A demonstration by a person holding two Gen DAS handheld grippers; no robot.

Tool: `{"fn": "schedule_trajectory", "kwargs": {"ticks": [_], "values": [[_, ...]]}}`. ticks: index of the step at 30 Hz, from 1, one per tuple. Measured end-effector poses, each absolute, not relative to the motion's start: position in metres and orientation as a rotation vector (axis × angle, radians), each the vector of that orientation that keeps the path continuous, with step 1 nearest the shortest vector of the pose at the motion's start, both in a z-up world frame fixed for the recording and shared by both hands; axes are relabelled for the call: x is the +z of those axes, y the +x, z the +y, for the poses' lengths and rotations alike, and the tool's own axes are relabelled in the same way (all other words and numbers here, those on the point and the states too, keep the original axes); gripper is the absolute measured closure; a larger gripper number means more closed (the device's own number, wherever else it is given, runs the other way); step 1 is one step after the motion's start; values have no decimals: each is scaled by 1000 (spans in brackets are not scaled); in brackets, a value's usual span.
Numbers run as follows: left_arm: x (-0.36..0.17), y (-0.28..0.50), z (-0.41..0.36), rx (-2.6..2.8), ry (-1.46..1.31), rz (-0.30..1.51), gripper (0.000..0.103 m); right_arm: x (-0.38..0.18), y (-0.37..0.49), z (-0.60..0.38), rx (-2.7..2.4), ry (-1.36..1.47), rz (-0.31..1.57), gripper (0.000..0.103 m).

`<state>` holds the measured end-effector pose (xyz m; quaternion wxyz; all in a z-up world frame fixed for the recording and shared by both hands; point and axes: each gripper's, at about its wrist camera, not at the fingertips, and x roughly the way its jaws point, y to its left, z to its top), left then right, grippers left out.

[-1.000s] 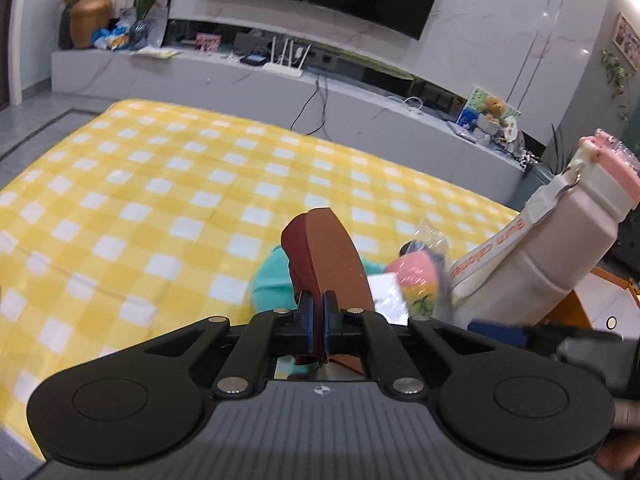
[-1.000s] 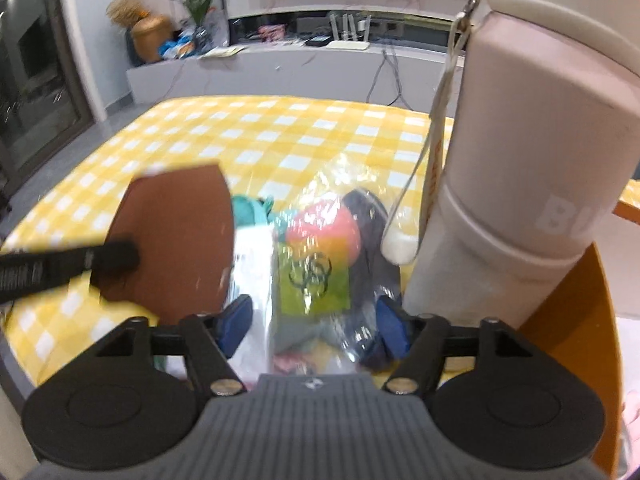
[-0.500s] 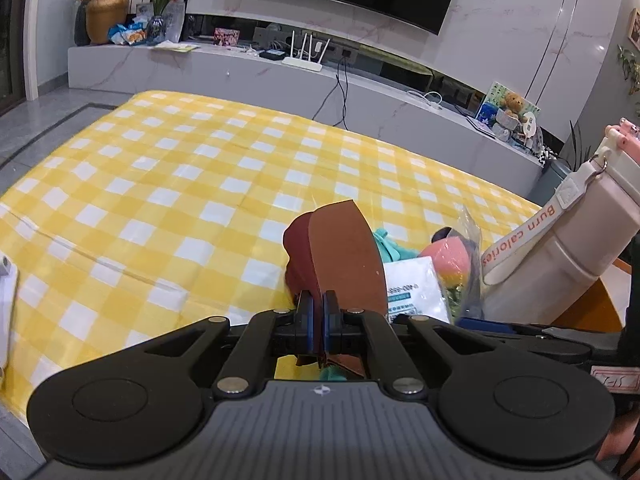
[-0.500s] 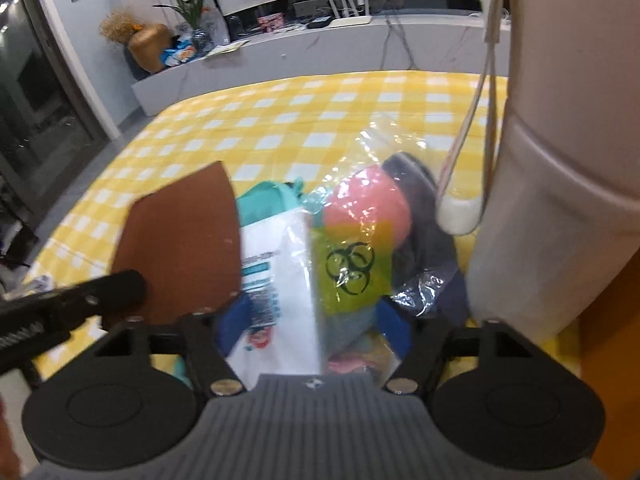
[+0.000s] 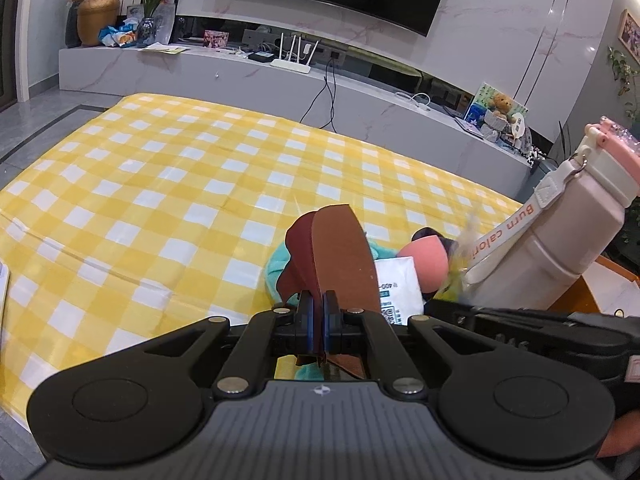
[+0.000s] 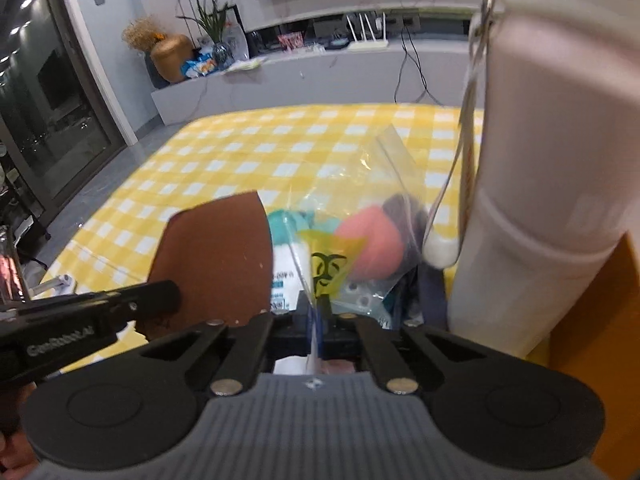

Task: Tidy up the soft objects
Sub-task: 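Grasp the brown felt piece with the left tool while the right tool grasps the clear bag, then carry the brown felt and clear bag over the white box with both tools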

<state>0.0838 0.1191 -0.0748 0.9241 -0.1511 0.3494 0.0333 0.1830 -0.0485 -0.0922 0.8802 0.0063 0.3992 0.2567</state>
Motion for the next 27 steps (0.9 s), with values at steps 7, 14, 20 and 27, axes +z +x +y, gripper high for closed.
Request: {"fn": "schedule_trajectory", "kwargs": {"ticks": [7,14,20,27], "values": [[-56,75,110,33,-295,663,99,-57,159,-60,595,-15,747,103],[-27,55,92,-14,-260,598,99,-27,126,-79,635,-29,681,103],[-9,37,74,-72,-238,564,99,-12,104,-102,654,-37,657,103],[3,24,47,-143,-187,551,99,0,82,-131,630,-57,637,103]]}}
